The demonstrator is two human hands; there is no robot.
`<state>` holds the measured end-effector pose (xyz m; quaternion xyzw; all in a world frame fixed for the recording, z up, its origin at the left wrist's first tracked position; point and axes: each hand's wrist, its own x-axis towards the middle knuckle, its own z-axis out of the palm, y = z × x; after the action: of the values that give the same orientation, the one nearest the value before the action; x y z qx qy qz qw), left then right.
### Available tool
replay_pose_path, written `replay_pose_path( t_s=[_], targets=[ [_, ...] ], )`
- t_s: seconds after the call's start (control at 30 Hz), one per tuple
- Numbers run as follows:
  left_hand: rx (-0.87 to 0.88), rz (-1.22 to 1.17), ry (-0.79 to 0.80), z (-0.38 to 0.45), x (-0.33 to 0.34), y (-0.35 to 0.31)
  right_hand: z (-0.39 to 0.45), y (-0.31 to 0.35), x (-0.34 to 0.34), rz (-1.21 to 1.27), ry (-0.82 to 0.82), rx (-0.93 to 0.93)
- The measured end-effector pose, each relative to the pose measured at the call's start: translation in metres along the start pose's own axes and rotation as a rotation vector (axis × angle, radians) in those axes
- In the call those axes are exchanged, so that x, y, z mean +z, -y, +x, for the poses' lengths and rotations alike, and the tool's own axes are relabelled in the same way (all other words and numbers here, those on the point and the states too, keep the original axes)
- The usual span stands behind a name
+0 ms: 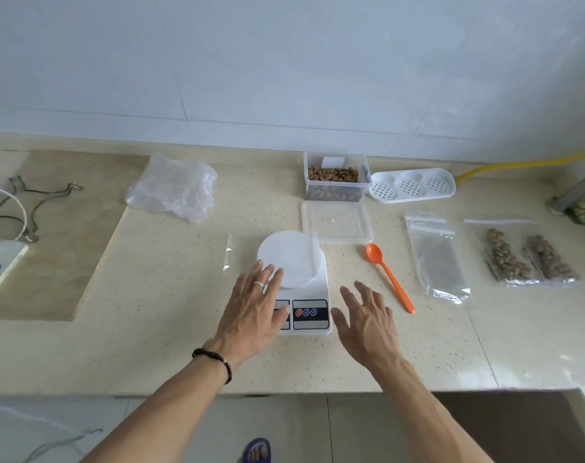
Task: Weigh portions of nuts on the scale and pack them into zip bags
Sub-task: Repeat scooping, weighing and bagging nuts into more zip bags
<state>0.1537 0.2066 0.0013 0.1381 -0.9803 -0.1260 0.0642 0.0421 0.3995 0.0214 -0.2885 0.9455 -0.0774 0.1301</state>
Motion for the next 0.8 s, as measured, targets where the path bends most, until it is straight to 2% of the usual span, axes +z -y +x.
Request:
replay_pose_path(
  t_s=[0.37, 0.6, 0.8],
  targets=[
    [0.240, 0.029, 0.134, 0.093, 0.016, -0.058, 0.026, -0.083, -0.024, 0.187, -0.213, 0.393],
    [0.253, 0.142, 0.213, 0.118, 0.036, -0.074, 0.055, -0.100, 0.003, 0.143, -0.206, 0.333],
    [0.196, 0.138, 0.198, 0.124, 0.030, -0.066, 0.063, -0.105, 0.005, 0.410, -0.241, 0.364]
  ],
)
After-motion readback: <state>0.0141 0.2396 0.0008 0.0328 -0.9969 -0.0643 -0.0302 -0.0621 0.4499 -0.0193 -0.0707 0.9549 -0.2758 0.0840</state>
